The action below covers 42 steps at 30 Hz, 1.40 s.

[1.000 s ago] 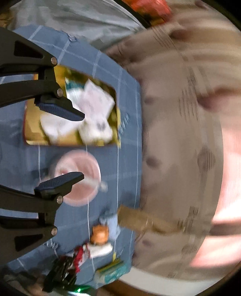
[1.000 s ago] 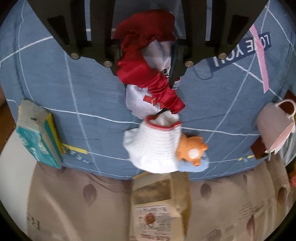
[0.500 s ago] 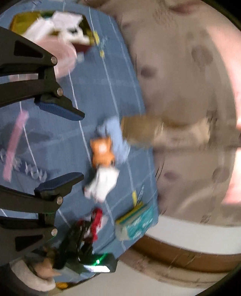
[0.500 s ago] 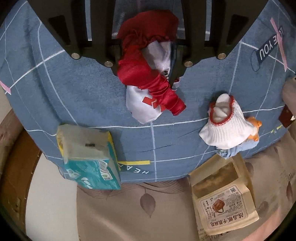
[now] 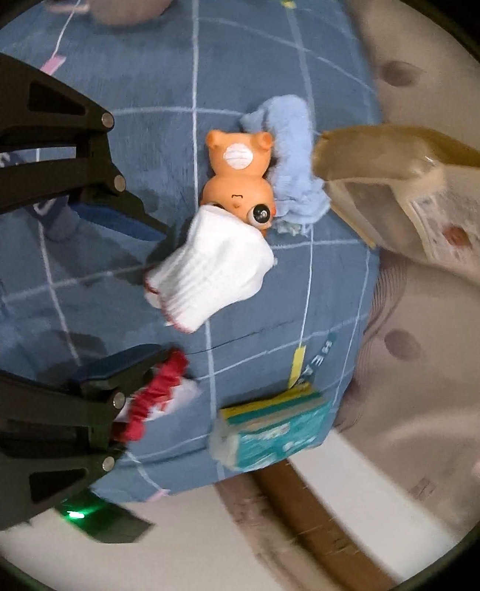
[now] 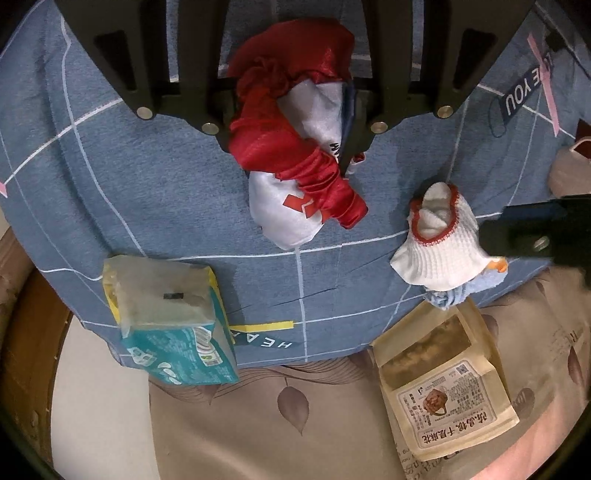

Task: Organize soft objects
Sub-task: 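Grasp the red-and-white cloth bag with the right tool while the left tool reaches the white knit cap, then grasp the white knit cap with the left tool and lift it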

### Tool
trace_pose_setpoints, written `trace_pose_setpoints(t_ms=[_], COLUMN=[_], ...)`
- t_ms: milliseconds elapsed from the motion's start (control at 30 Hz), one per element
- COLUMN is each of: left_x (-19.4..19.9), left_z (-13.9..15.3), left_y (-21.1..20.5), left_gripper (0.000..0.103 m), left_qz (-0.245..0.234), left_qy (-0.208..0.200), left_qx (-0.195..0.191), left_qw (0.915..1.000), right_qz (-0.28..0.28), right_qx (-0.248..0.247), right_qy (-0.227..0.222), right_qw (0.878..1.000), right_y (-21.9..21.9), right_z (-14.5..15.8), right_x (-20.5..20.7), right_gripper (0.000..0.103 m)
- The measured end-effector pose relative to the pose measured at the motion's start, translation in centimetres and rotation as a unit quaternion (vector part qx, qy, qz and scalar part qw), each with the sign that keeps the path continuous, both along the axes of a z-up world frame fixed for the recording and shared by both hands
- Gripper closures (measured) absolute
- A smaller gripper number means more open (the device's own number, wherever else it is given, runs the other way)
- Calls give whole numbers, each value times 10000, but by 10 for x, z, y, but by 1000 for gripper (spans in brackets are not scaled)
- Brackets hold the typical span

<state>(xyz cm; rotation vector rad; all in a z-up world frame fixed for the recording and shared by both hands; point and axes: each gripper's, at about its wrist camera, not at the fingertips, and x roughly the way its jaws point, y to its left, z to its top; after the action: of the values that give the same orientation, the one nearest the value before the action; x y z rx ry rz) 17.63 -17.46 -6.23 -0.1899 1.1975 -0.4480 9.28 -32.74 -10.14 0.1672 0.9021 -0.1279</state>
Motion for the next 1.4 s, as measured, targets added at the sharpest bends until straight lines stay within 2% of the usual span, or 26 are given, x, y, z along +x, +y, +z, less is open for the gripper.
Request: trace_pose_setpoints(t_ms=[133, 233, 400, 433, 467, 567, 700, 867, 1033, 1233, 1400], left_x=[17, 24, 29, 29, 29, 26, 15, -15, -52, -97, -118], left_z=[-16, -22, -31, -32, -32, -32, -24, -2, 20, 47, 65], left_y=[0, -5, -8, -8, -9, -10, -6, 0, 16, 50, 78], left_gripper=[43, 43, 44, 51, 65, 73, 75, 76, 76, 76, 76], left_qz=[460, 633, 837, 822, 792, 644, 489, 5, -401, -645, -661], left_qy=[444, 432, 482, 484, 461, 398, 257, -235, -750, -1396, -1614], left_qx=[-234, -168, -286, -321, -324, -251, -150, 72, 247, 524, 583], left_qw=[9977, 9969, 9949, 9949, 9953, 9968, 9984, 9997, 9961, 9867, 9829], right_qz=[8, 44, 45, 46, 46, 49, 45, 54, 57, 70, 69], right_qx=[121, 158, 184, 183, 179, 176, 152, 84, 27, -105, -165], right_qy=[-29, -35, -41, -40, -38, -35, -30, -8, 9, 50, 66], right_qw=[9999, 9999, 9998, 9998, 9998, 9998, 9999, 9999, 10000, 9999, 9998], right_y=[-1, 0, 1, 1, 2, 2, 2, 4, 6, 11, 13], right_z=[0, 0, 1, 1, 1, 1, 1, 1, 1, 1, 1], right_x=[1, 1, 2, 2, 2, 2, 2, 3, 4, 5, 6], right_gripper=[63, 61, 60, 60, 60, 60, 60, 59, 59, 59, 59])
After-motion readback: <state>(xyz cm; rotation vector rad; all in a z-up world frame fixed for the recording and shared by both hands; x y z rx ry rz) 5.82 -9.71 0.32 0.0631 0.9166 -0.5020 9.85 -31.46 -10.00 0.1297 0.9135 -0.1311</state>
